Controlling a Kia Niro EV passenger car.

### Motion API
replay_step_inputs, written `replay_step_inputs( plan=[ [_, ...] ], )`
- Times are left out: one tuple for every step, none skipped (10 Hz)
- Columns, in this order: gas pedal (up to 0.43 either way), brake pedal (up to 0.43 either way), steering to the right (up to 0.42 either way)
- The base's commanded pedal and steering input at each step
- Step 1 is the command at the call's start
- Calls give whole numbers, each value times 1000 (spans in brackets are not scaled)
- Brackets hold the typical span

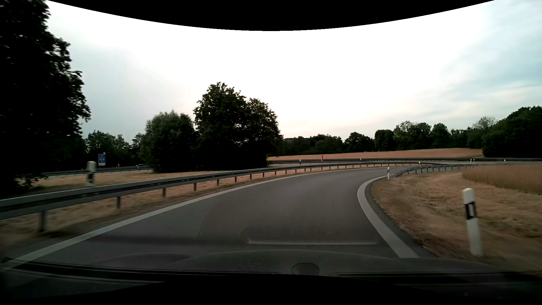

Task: Follow the waypoints while adhering to traffic rules and regulations

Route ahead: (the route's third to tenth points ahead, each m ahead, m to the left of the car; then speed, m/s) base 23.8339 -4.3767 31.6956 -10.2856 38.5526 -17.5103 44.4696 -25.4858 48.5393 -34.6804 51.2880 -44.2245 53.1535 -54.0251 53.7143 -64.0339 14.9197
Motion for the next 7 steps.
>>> replay_step_inputs(
  plan=[
    [87,6,104],
    [87,6,105],
    [87,6,105],
    [87,6,105],
    [87,6,105],
    [87,6,105],
    [87,6,106]
  ],
)
